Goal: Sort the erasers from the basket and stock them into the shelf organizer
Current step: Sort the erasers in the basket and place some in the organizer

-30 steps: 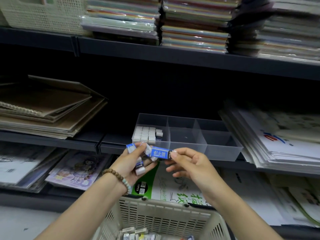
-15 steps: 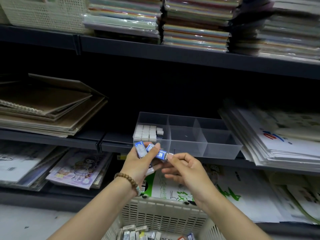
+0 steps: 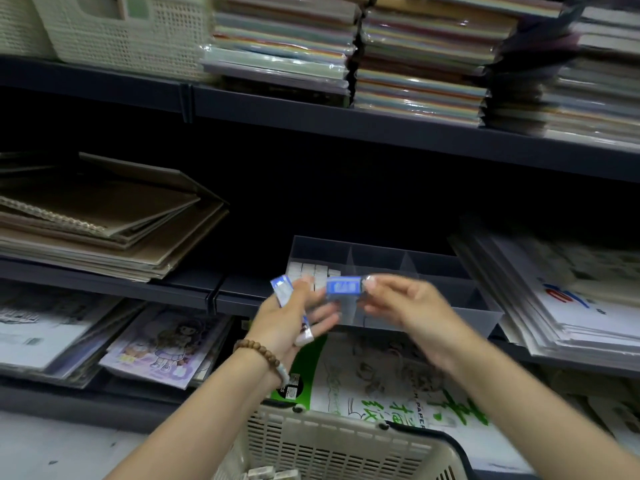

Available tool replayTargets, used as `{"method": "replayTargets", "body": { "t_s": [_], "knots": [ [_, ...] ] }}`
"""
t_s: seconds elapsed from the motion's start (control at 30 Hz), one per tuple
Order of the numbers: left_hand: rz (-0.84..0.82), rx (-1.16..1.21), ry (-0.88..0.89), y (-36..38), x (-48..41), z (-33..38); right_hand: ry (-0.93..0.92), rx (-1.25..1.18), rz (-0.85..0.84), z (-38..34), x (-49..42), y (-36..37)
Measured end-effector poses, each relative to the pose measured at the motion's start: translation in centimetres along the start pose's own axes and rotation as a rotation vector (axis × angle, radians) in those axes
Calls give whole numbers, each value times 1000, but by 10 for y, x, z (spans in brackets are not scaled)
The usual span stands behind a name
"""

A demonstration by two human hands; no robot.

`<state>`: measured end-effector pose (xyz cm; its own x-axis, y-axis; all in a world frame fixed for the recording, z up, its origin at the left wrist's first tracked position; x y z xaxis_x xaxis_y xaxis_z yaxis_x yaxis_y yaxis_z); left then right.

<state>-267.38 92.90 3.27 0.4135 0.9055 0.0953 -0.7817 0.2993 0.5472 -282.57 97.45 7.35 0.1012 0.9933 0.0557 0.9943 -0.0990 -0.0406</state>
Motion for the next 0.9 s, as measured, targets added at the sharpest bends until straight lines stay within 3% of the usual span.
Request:
{"method": "replayTargets", "body": {
  "t_s": [0.17, 0.33, 0.5, 0.77, 0.9],
  "knots": [
    [138, -75, 168, -42, -13, 33, -57, 328, -30, -46, -44, -25],
    [179, -105, 88, -58, -25, 14, 71, 563, -197, -32, -73, -13],
    [172, -104, 34, -60, -34, 4, 26, 847, -202, -28, -87, 1],
    [184, -91, 10, -61, -35, 0, 31, 971, -126, -20, -90, 15],
    [183, -93, -3, -59, -33, -1, 172, 933, -108, -6, -96, 19]
  ]
}}
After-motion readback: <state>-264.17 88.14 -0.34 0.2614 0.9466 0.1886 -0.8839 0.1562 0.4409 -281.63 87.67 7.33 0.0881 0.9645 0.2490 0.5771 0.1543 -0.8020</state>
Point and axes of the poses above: each hand's wrist, its own x-axis away from the middle knuckle, its own y-axis out of the palm, z = x × y, the point moved 8 cm from there along -x, towards the middle knuckle, and after that the axes turned 7 degrees about -z, right-handed, at the moved point
